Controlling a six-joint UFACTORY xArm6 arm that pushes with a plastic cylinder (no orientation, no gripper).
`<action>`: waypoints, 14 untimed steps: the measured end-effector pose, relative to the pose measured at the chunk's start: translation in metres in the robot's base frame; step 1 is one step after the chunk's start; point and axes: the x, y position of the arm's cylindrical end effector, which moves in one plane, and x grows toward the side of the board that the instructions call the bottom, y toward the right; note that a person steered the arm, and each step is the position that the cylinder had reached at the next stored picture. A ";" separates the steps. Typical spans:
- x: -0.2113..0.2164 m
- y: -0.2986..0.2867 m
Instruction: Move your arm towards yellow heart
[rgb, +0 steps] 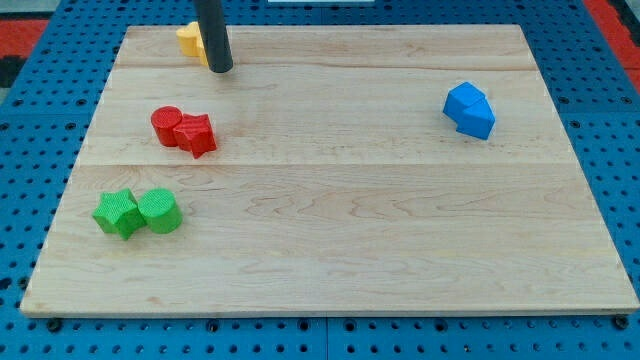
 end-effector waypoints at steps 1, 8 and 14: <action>0.000 0.000; 0.004 0.007; -0.025 0.046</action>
